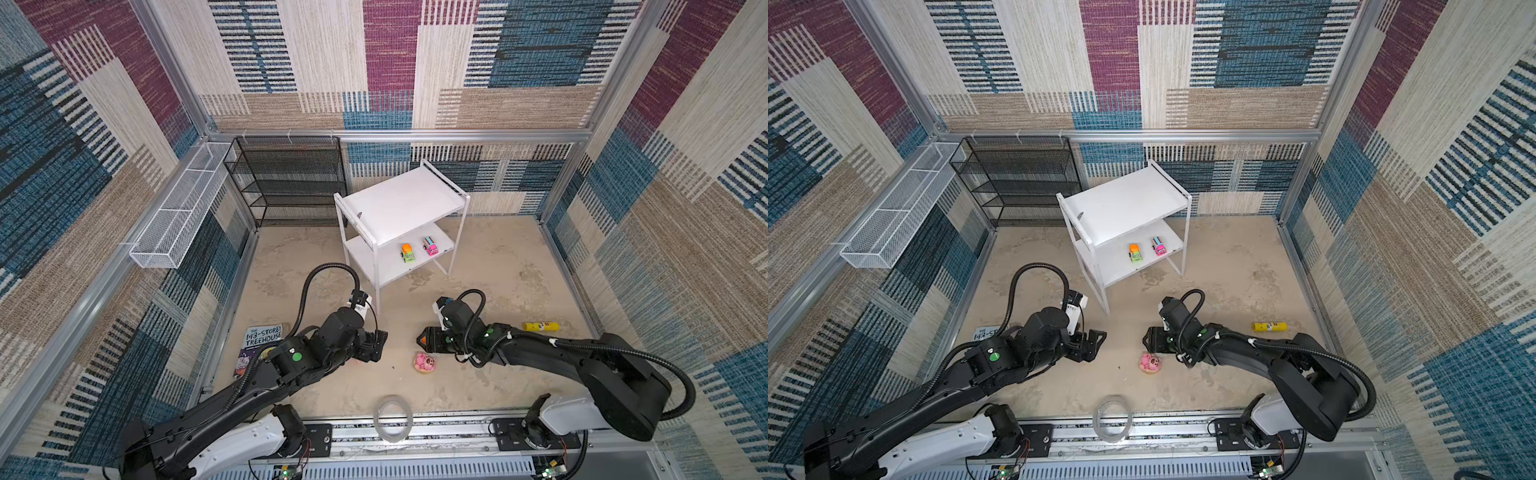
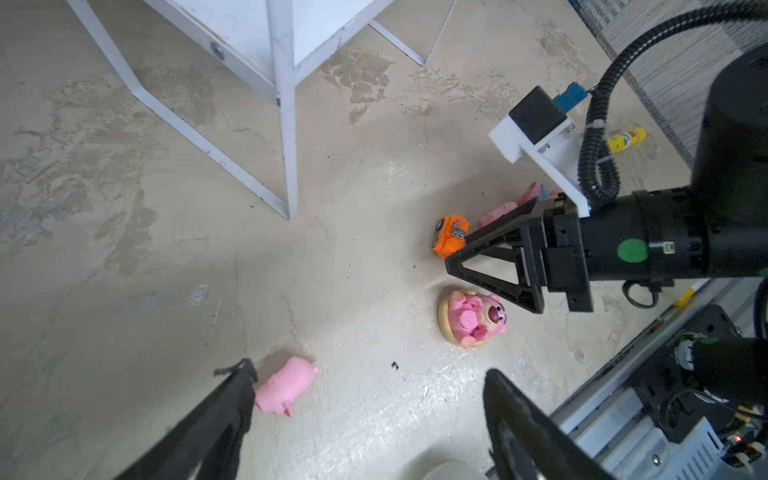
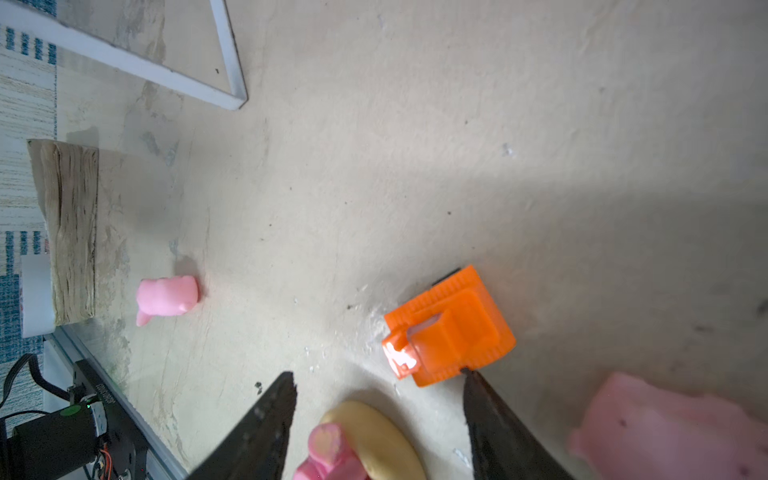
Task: Place and organize the plastic toys onto the shelf
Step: 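Close the right gripper on the small orange car and lift it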
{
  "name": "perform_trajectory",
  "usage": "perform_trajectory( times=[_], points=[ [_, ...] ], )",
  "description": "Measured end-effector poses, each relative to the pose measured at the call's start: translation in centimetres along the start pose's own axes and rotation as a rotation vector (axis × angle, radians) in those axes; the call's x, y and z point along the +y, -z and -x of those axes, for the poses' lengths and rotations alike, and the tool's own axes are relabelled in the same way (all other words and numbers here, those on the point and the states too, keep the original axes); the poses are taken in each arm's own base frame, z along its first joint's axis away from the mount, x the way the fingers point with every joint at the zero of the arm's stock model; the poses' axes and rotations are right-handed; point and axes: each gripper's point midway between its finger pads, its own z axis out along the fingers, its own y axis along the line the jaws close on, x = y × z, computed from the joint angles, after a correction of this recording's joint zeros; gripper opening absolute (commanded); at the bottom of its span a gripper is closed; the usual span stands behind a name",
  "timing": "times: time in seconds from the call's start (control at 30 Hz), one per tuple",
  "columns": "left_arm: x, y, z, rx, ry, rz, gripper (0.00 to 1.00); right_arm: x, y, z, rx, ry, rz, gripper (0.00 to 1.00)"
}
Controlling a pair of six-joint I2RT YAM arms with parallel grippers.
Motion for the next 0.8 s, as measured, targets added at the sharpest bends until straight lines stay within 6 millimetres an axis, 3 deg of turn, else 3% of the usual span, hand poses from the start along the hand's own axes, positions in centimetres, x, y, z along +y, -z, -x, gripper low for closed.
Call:
perform_trajectory(
  times=[0.3,0.53,0.8],
  points=[
    [1.8,0.5,-1.1,0.002,-0.004,0.034,0.89,0.8,-2.5,1.6,0.003,0.033,-0.052,0.55],
    [2.1,0.8,-0.8,-0.014,-0.008,0.035,0.89,1.1,-4.0,3.3,-0.031,0.057,-0.132,0.54],
    [2.2,0.7,-1.1,-0.013,-0.008,0.033,0.9,1.0,-4.9,4.1,-0.093,0.107,-0.257,0.46]
  ],
)
